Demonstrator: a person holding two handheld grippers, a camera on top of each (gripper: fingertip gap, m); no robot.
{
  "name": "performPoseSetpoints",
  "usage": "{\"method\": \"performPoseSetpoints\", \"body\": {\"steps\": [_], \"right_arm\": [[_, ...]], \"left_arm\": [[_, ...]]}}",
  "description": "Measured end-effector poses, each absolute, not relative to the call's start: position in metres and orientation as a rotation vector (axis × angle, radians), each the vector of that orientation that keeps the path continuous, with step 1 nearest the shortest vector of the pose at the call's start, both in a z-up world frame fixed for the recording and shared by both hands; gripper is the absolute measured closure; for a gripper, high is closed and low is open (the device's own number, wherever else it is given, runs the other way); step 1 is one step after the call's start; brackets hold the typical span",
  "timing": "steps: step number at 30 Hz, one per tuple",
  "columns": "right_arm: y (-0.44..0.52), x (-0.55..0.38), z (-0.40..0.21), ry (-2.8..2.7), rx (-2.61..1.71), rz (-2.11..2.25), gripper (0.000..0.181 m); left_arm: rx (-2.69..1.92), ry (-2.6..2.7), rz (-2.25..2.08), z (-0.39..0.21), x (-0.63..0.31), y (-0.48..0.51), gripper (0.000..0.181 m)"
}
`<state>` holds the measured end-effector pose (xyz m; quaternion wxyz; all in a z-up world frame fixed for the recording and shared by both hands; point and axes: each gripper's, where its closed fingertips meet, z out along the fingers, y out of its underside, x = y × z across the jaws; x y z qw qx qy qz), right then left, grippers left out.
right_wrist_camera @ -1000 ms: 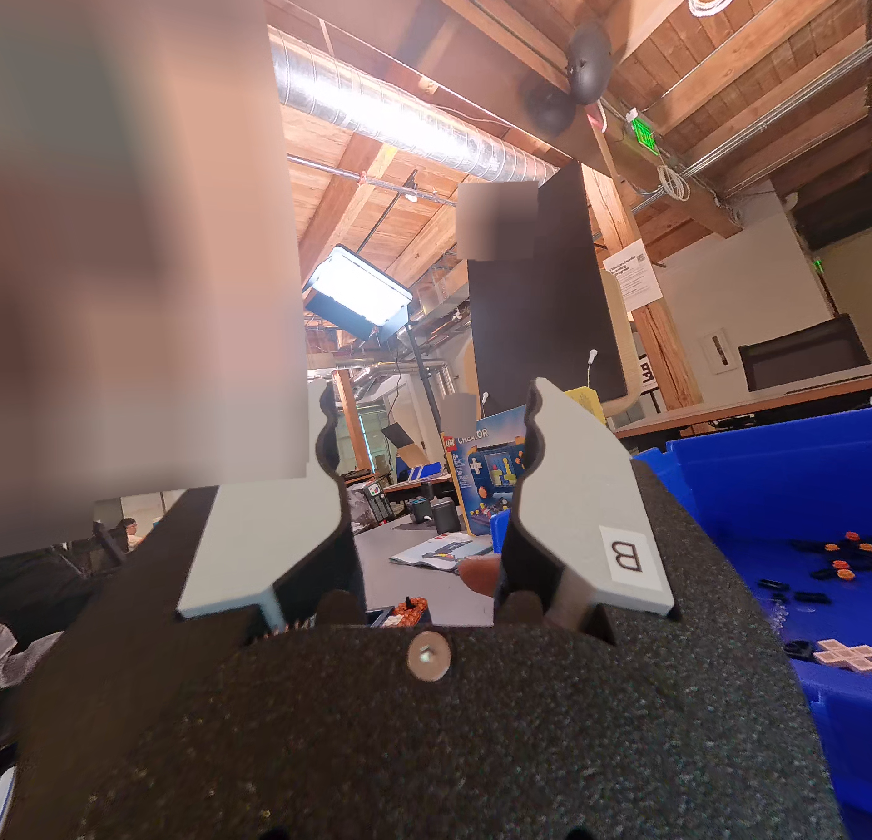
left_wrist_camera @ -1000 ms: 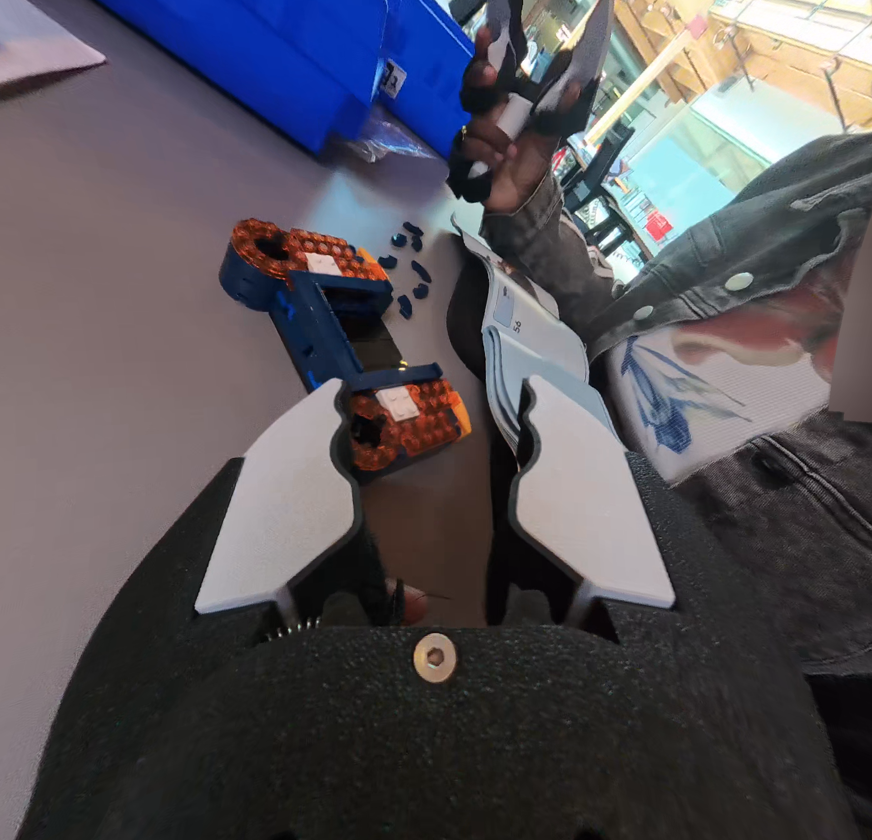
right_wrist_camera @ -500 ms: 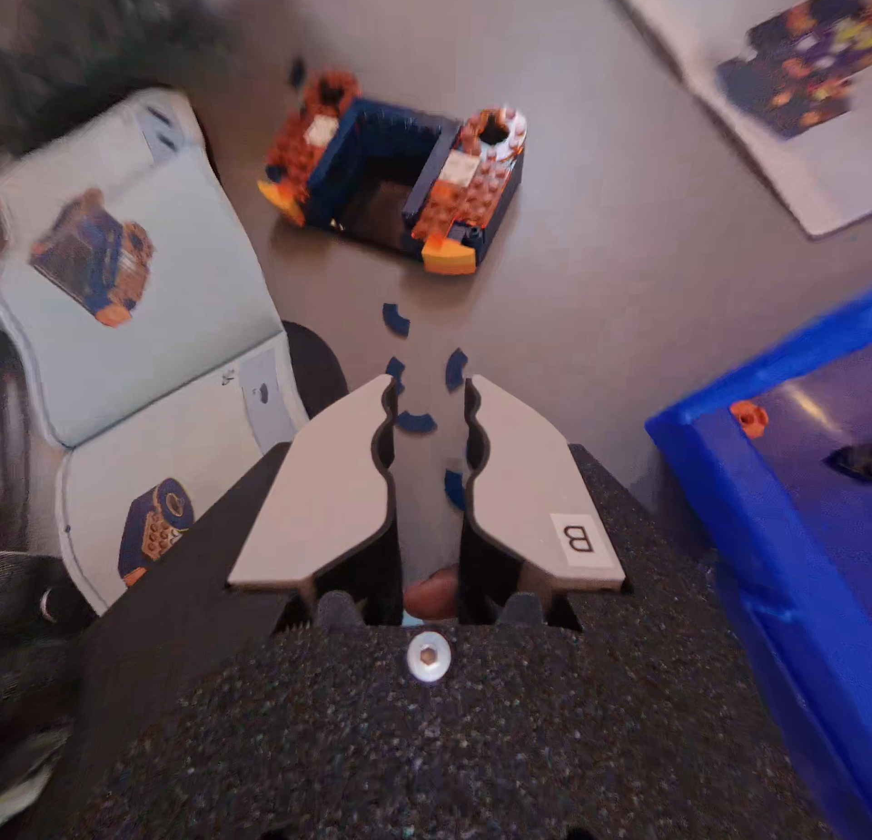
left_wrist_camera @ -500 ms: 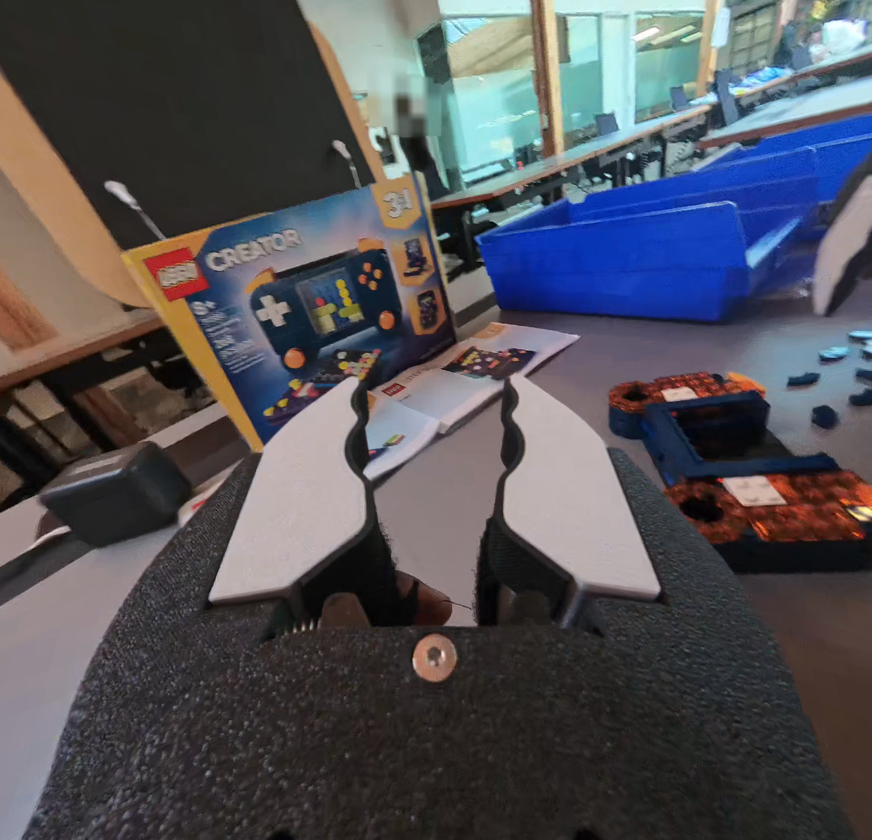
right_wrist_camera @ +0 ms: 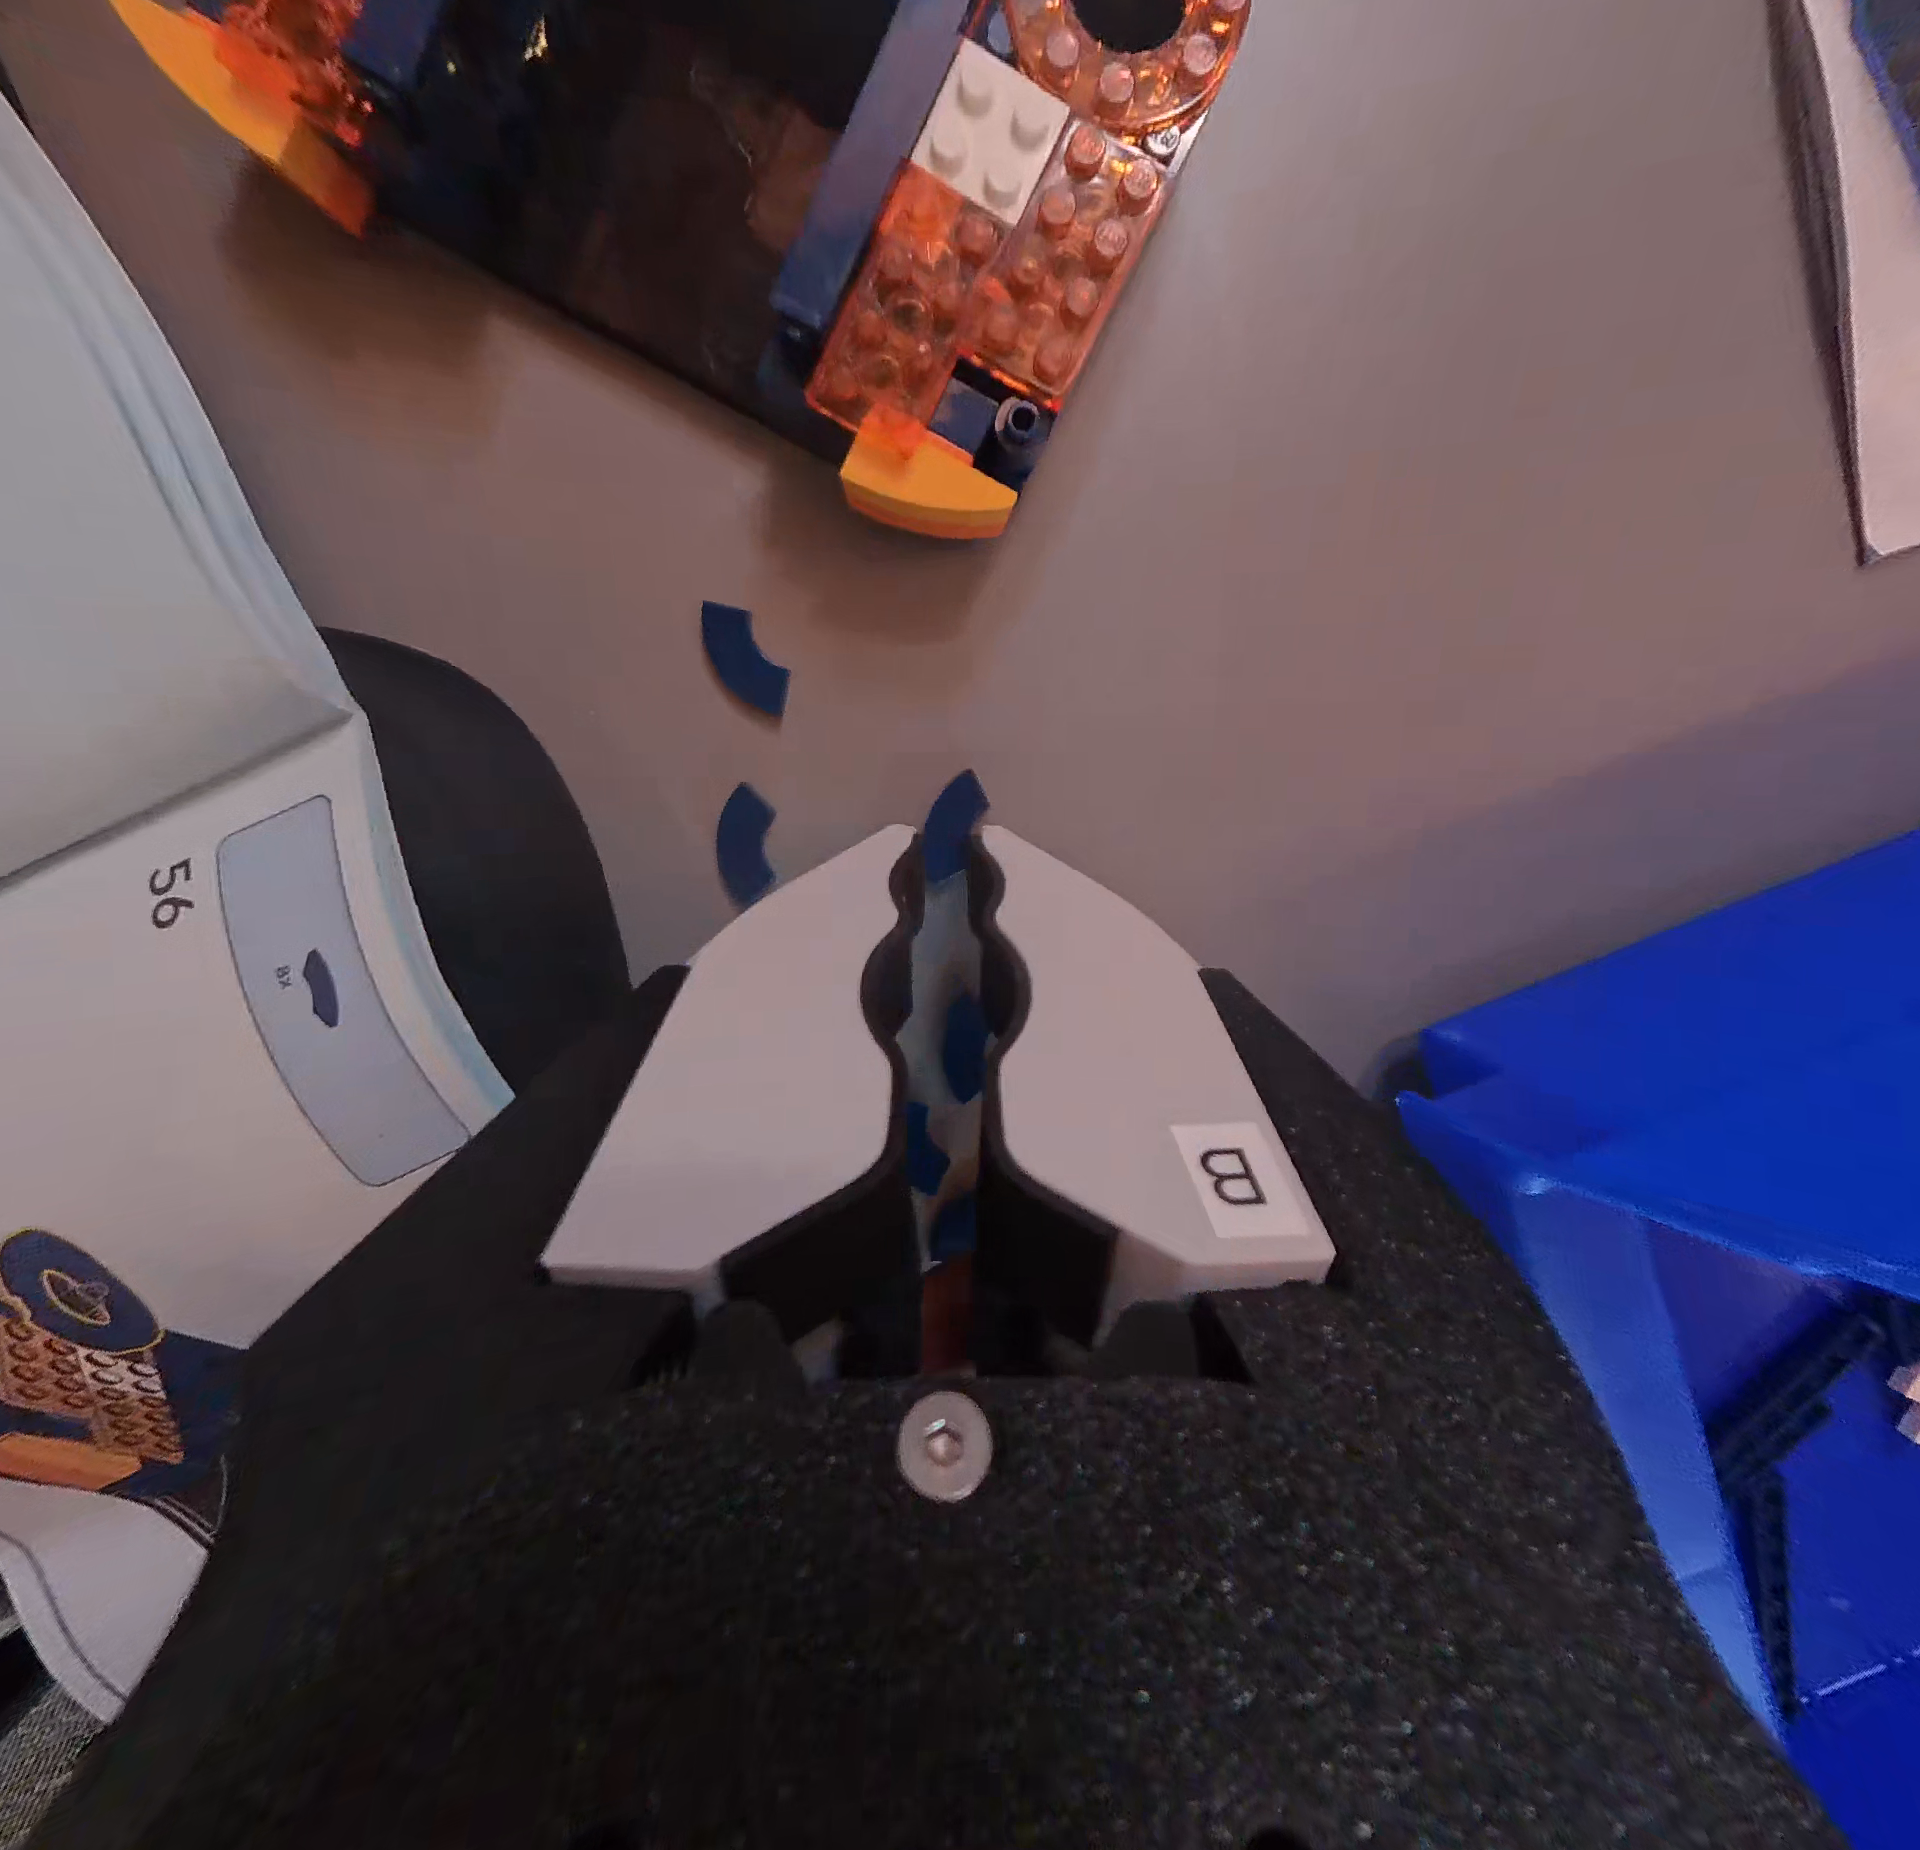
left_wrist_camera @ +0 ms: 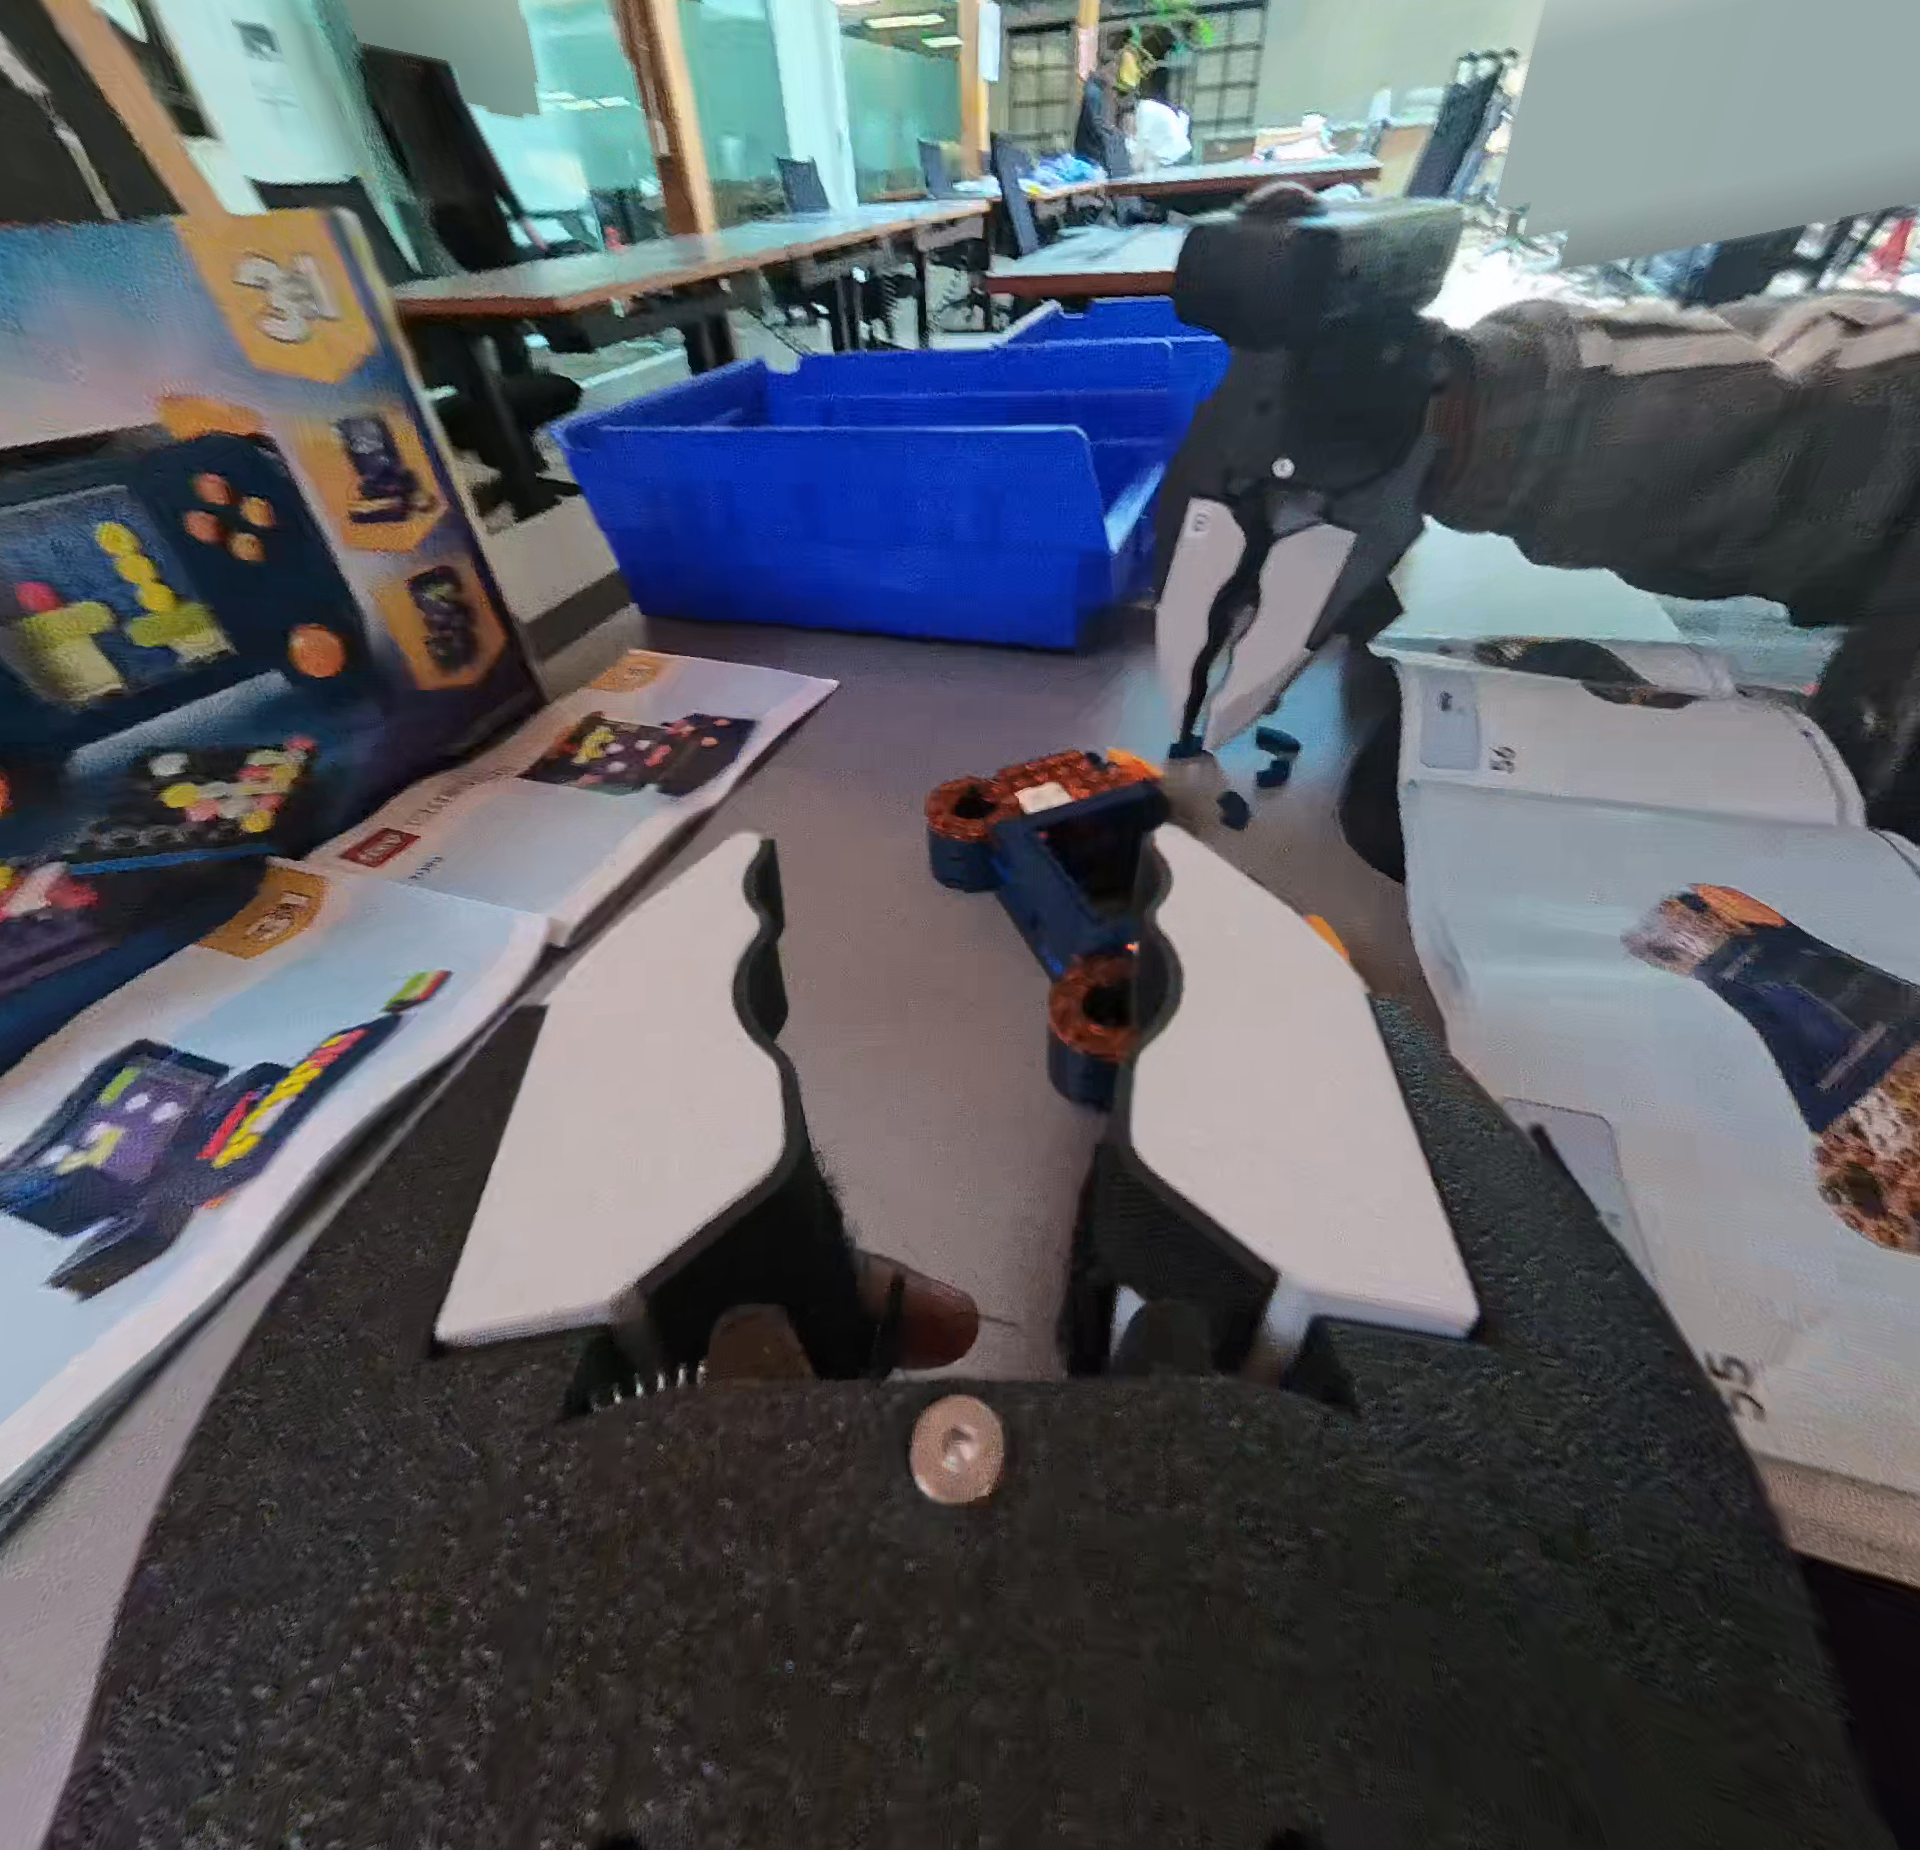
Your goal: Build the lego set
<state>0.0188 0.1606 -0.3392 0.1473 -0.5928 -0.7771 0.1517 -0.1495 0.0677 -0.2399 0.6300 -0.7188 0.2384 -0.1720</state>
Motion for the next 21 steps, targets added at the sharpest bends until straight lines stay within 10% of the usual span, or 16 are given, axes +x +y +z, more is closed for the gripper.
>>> {"method": "performPoseSetpoints", "body": {"steps": [21], "right_arm": [[0.163,0.02,-0.312,-2.024,-1.709,0.725,0.175]], "left_arm": [[-1.967,1.089,-0.257,-0.327,-0.093,0.058,0.138]]}}
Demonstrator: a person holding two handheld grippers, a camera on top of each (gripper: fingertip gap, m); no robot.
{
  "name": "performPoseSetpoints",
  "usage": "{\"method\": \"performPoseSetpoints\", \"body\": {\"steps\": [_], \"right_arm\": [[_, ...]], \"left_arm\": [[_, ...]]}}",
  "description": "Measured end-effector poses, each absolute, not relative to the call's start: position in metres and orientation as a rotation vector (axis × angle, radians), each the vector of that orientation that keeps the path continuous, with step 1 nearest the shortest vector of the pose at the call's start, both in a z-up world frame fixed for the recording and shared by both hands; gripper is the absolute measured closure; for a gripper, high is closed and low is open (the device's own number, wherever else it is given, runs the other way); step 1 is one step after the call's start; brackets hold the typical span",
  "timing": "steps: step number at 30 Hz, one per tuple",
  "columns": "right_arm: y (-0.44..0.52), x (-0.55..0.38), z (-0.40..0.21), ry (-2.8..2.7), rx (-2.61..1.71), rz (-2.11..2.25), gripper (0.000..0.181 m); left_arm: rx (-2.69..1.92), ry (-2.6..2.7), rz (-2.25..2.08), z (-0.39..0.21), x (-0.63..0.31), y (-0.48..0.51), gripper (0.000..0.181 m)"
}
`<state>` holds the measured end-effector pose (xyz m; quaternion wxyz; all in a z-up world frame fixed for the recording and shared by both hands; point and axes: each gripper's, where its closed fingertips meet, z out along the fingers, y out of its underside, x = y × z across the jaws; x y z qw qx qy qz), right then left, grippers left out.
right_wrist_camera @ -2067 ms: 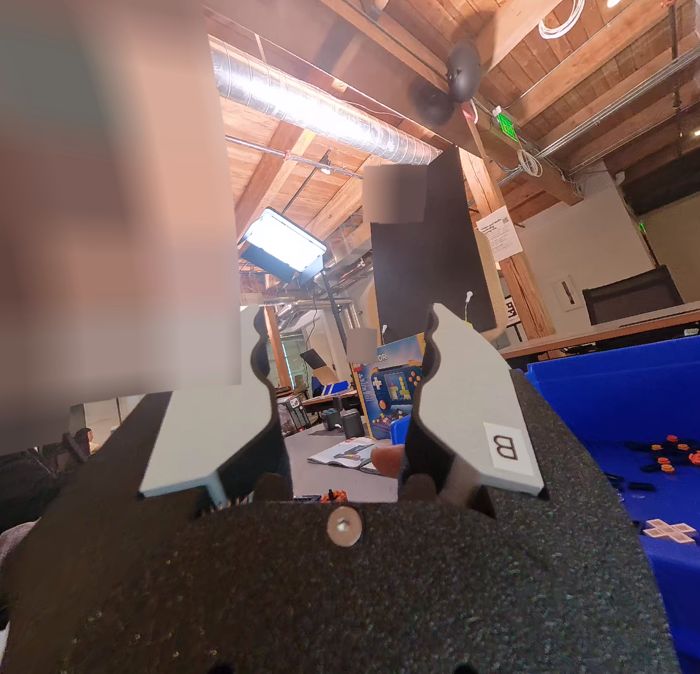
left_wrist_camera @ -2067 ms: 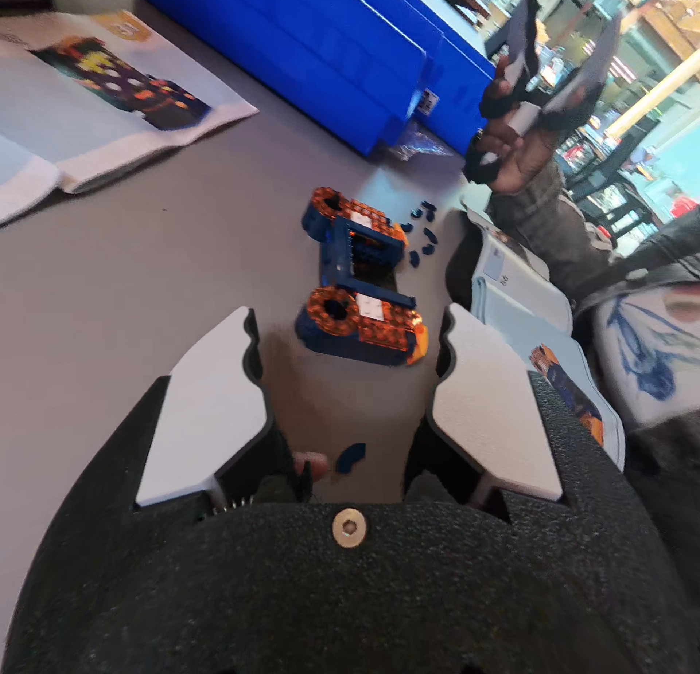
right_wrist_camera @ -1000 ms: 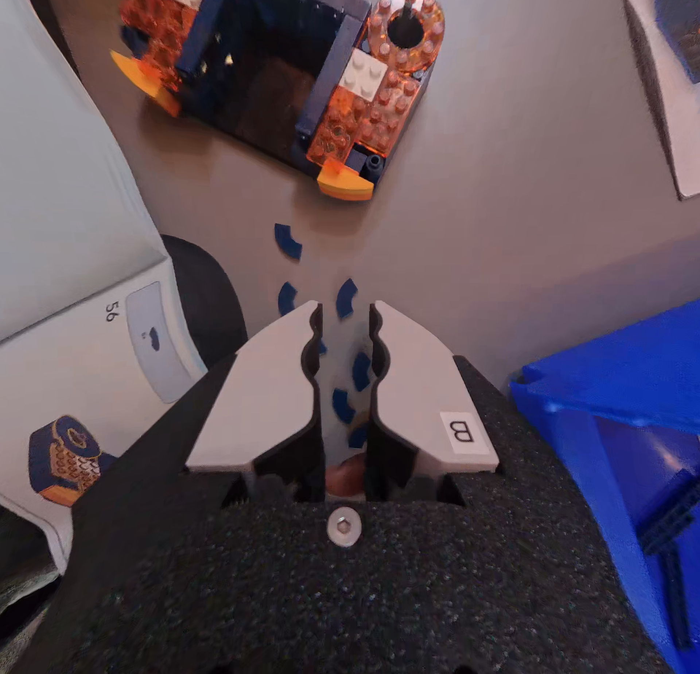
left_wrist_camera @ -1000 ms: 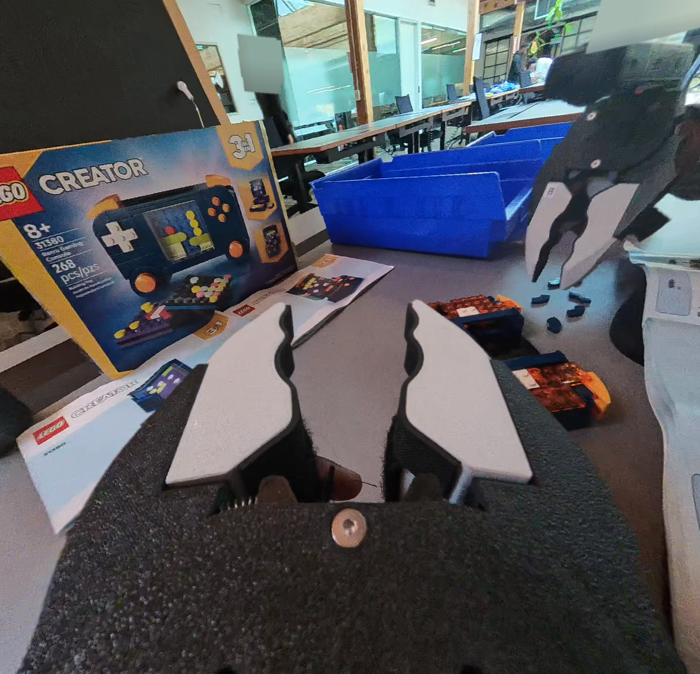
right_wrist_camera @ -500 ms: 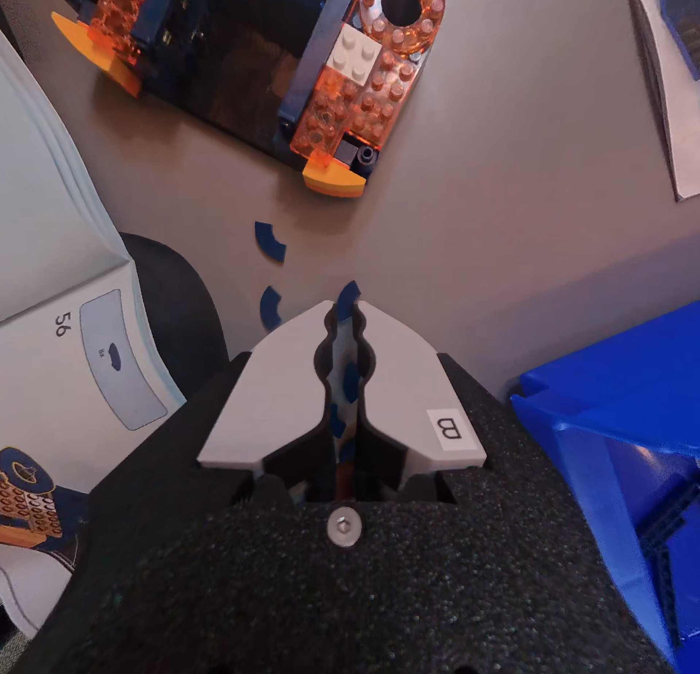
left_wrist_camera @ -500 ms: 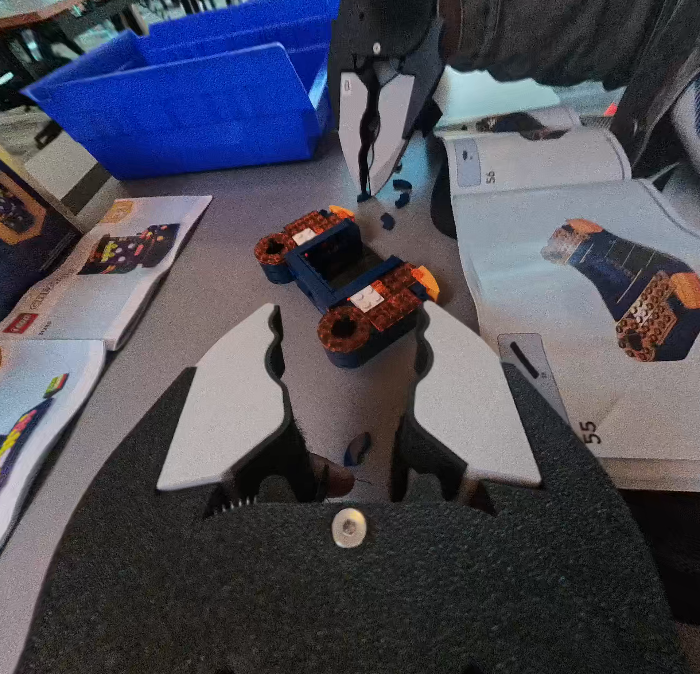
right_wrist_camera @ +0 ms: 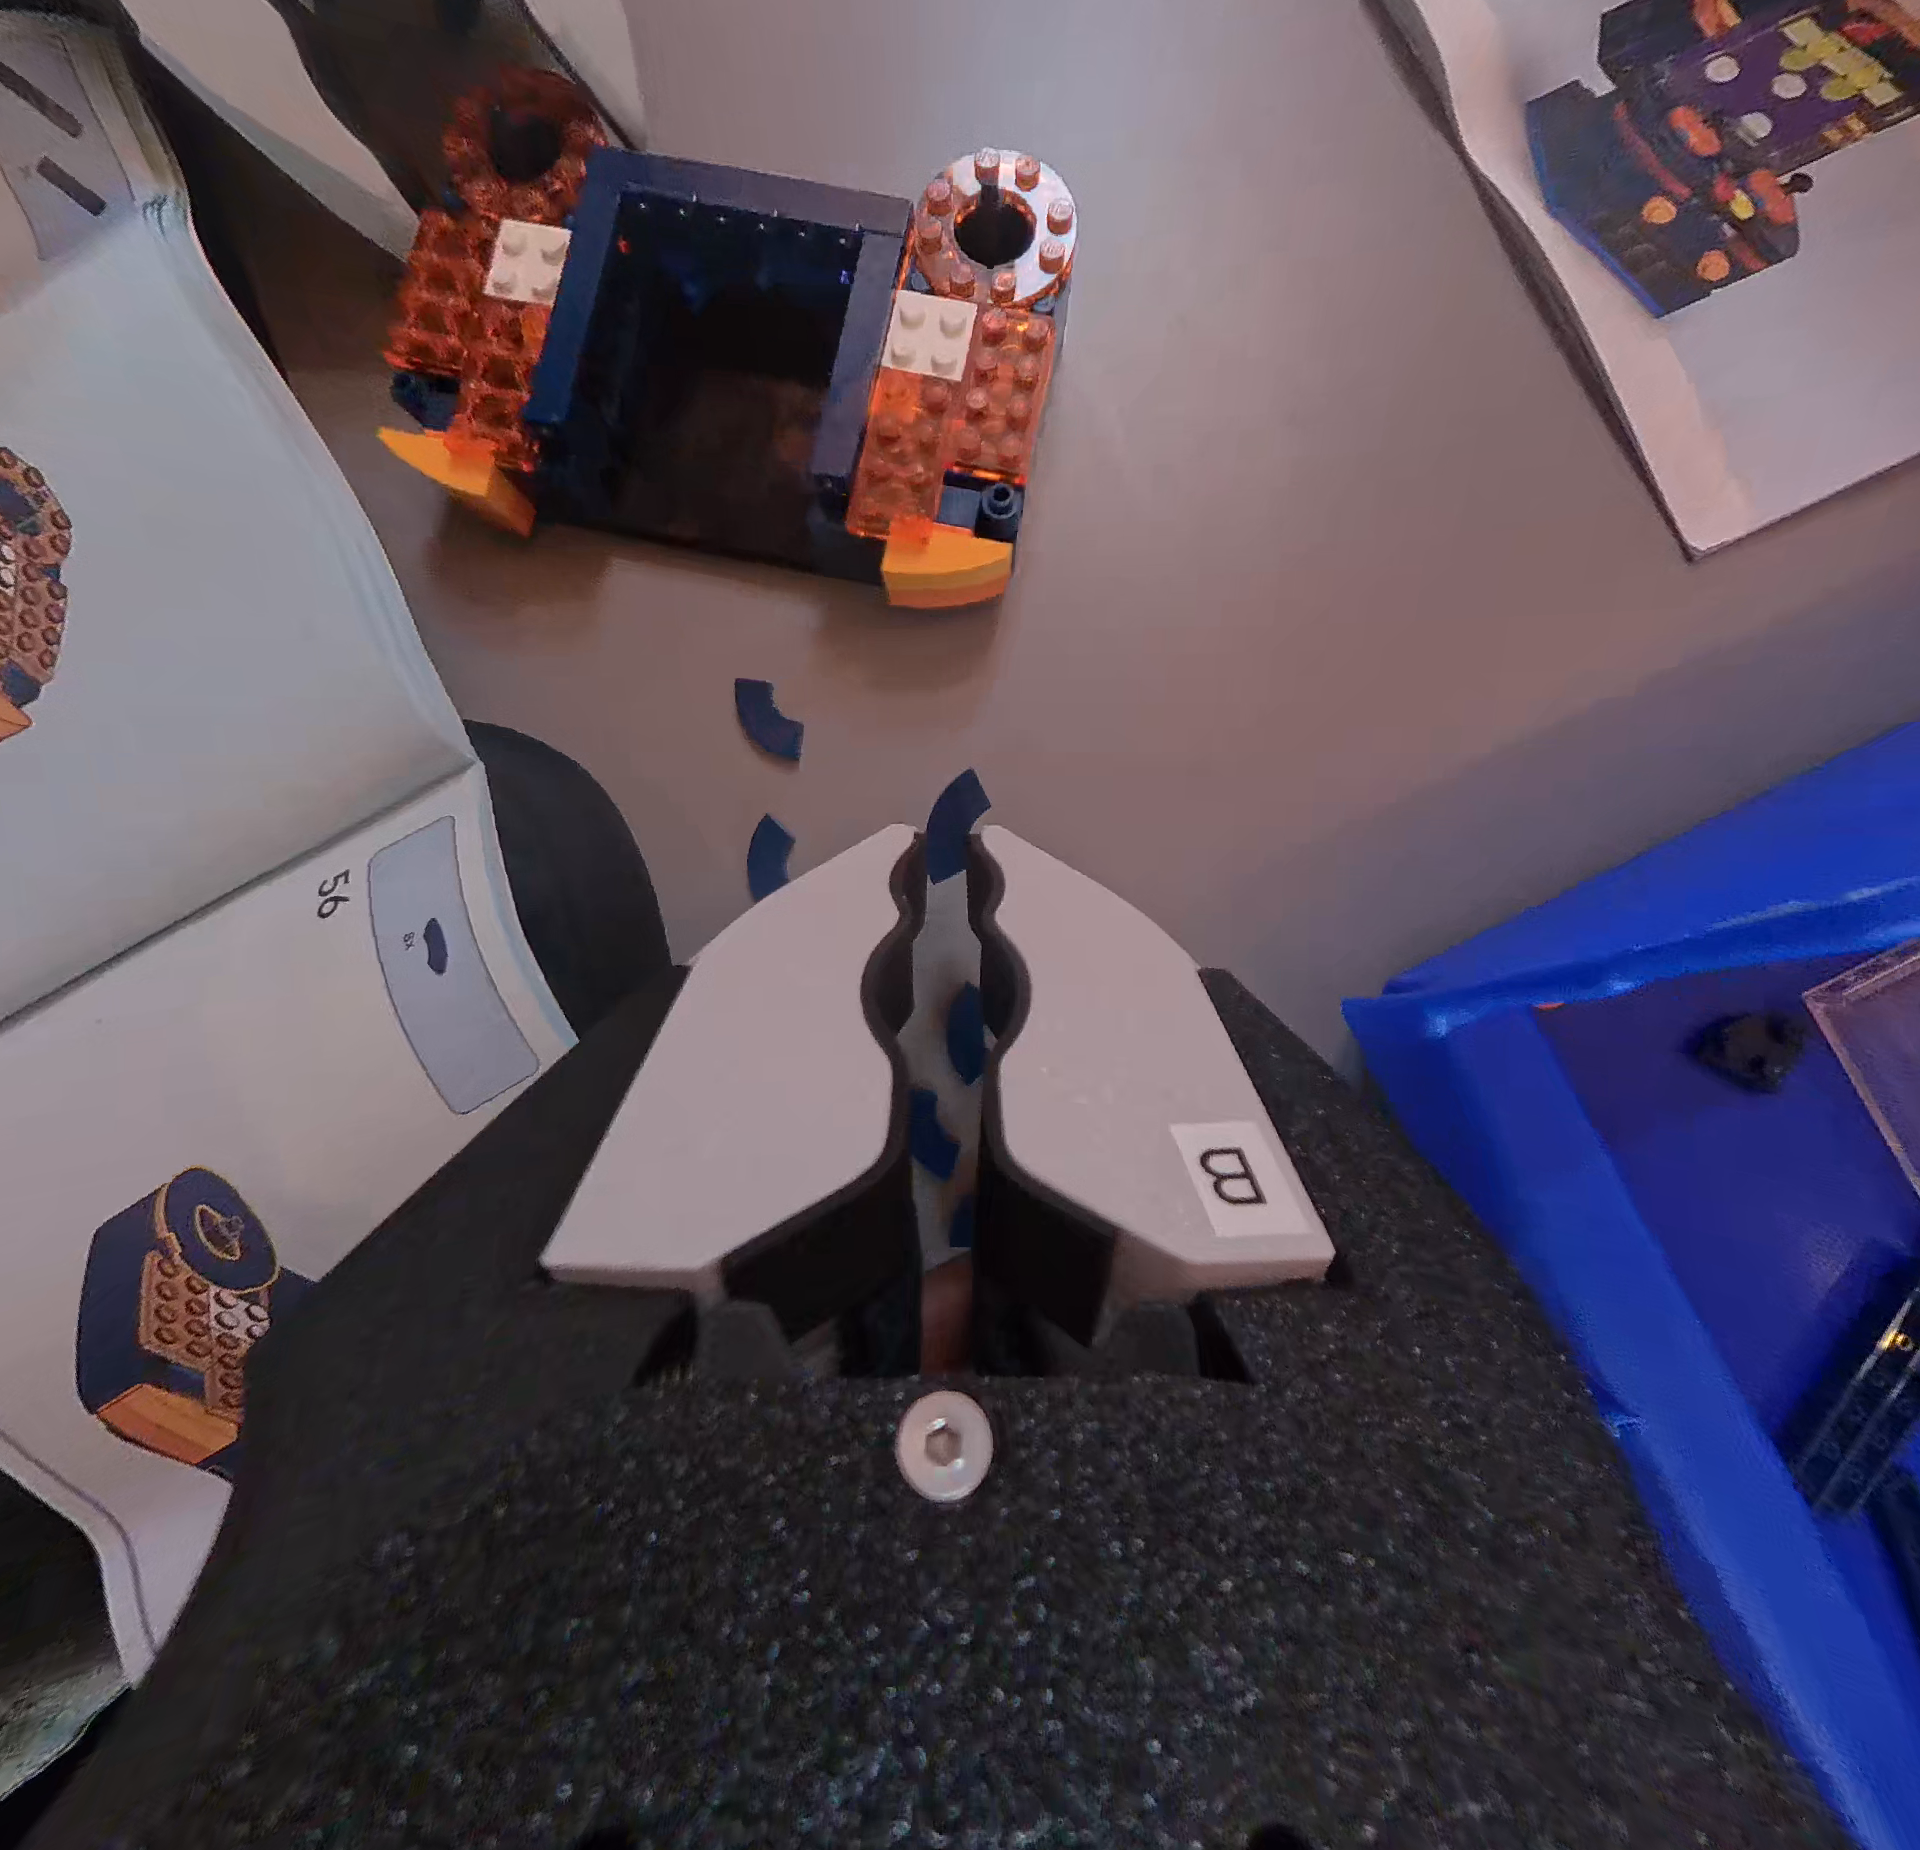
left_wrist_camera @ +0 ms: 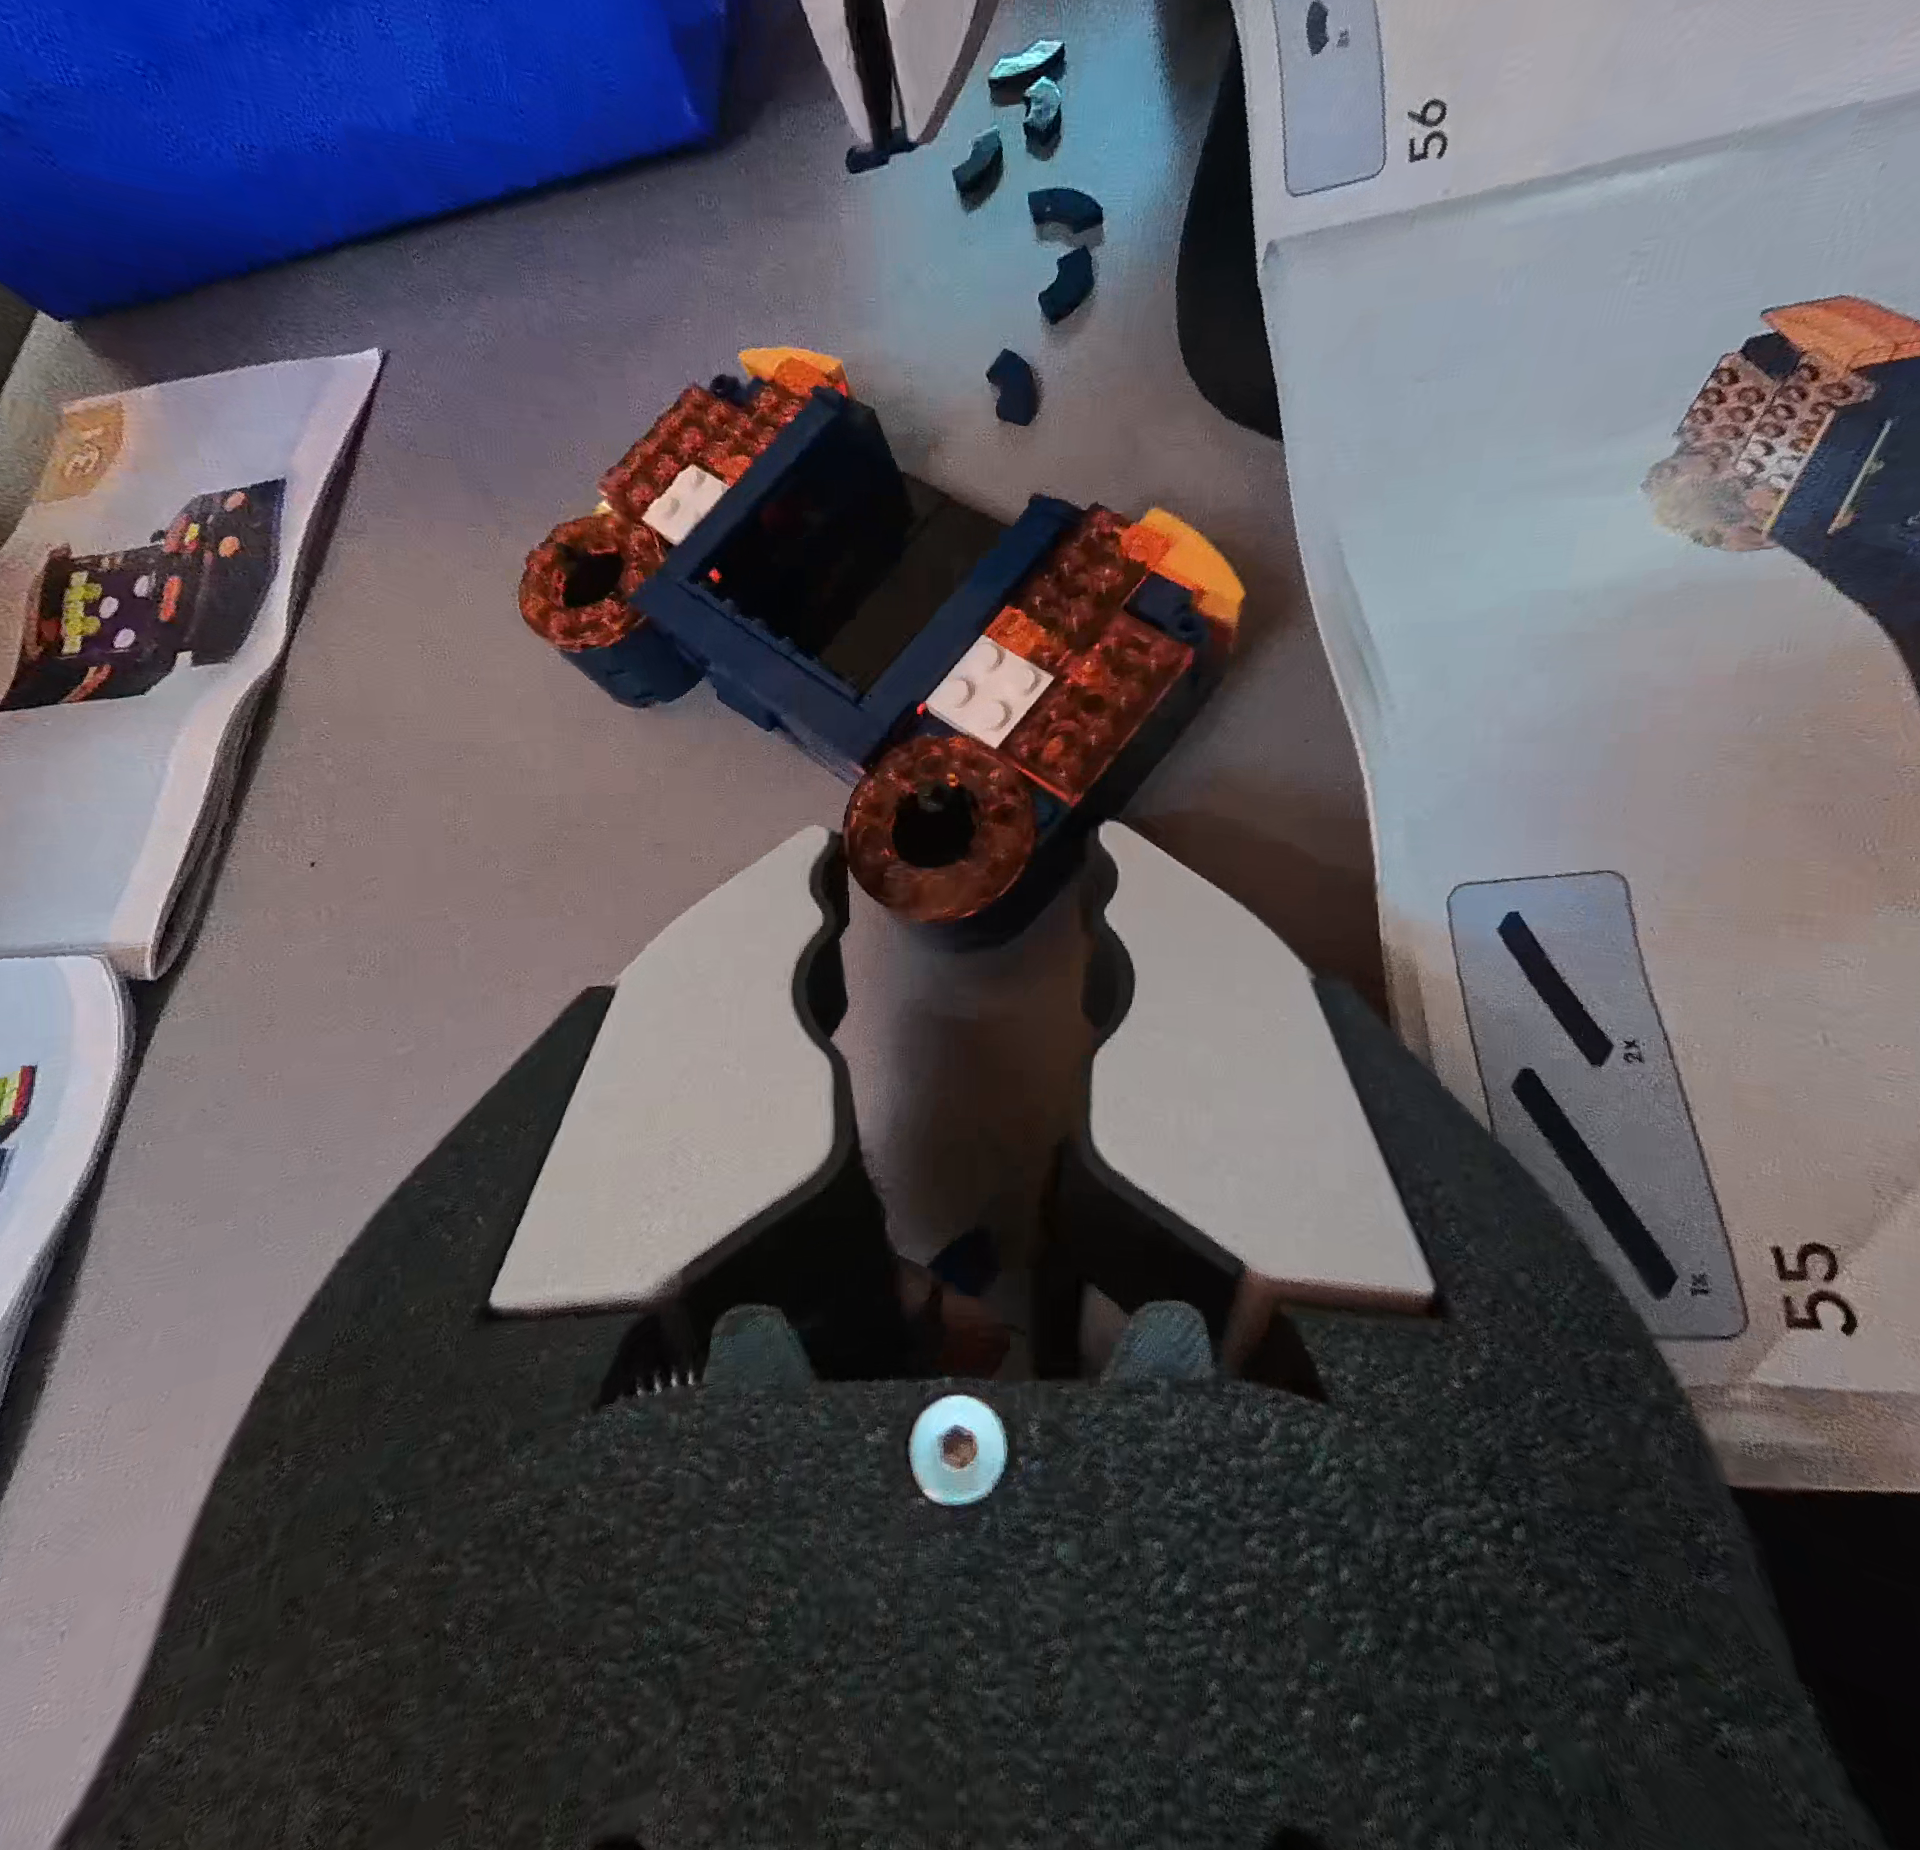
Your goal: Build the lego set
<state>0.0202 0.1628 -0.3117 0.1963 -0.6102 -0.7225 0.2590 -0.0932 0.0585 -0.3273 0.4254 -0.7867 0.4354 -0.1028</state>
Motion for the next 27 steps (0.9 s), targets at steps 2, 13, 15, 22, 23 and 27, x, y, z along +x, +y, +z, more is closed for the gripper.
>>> {"method": "performPoseSetpoints", "body": {"steps": [2,13,15,22,23,27], "right_arm": [[0.163,0.021,-0.312,-2.017,-1.713,0.728,0.175],[0.171,0.026,-0.293,-1.924,-1.701,0.787,0.175],[0.17,0.026,-0.292,-1.918,-1.696,0.794,0.175],[0.166,0.025,-0.29,-1.91,-1.684,0.837,0.175],[0.166,0.025,-0.289,-1.908,-1.681,0.835,0.175],[0.167,0.026,-0.284,-1.897,-1.673,0.842,0.175]], "left_arm": [[-1.986,1.071,-0.244,-0.327,-0.092,0.06,0.138],[-2.181,0.822,-0.287,-0.331,-0.086,0.07,0.15],[-2.214,0.845,-0.354,-0.335,-0.081,0.064,0.143],[-2.153,0.912,-0.3,-0.333,-0.085,0.064,0.151],[-2.142,0.915,-0.292,-0.333,-0.083,0.065,0.156],[-2.107,0.942,-0.299,-0.331,-0.073,0.066,0.166]]}}
